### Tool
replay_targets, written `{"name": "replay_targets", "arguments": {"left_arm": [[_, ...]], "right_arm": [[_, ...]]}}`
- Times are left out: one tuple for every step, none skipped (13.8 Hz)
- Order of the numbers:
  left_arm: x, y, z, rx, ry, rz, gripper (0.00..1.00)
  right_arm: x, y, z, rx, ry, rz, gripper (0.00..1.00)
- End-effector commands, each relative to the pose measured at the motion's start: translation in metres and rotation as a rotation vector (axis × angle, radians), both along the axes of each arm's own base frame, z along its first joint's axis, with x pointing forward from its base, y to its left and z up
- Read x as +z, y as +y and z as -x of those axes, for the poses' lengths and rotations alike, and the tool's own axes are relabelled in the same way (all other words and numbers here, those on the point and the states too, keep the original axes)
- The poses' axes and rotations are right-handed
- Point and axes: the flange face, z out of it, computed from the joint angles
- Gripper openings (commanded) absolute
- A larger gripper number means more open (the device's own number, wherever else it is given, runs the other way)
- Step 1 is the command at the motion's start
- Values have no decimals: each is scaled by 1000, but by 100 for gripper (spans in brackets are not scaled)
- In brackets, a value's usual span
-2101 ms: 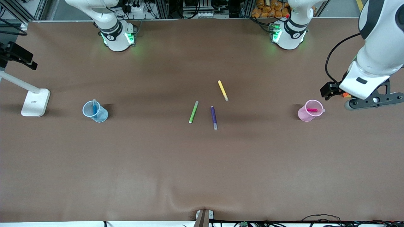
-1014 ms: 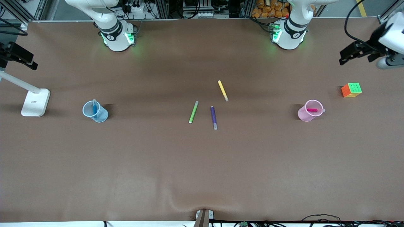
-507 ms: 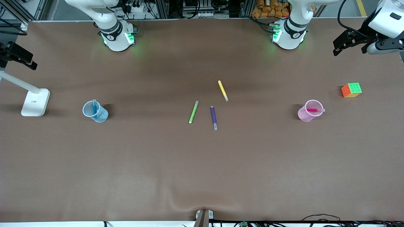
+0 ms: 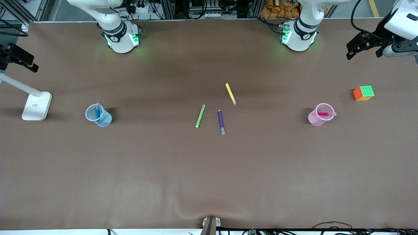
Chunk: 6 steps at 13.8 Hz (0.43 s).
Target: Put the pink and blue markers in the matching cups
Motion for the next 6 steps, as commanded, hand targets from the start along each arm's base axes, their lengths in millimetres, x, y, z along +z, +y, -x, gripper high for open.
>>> {"name": "replay_targets", "arguments": {"left_arm": [[7,-1,-6,-16,23,-2,100],[6,-1,-7,-16,27,-3,100],[7,-2,-8,-16,25,-3,100],[5,-2,-10,-16,28,-3,100],[5,-2,-10,-16,28,-3,100],[5,-2,-10,-16,28,-3,100]], "right_arm": [[6,-3,7,-7,-11,3,100],[6,-2,7,-6,-11,5,100],[6,-2,7,-6,-11,5,100],[6,-3,7,-7,-11,5,100],[6,-1,7,-4,-11,5,100],[5,-1,6,-3,-9,5,100]]}}
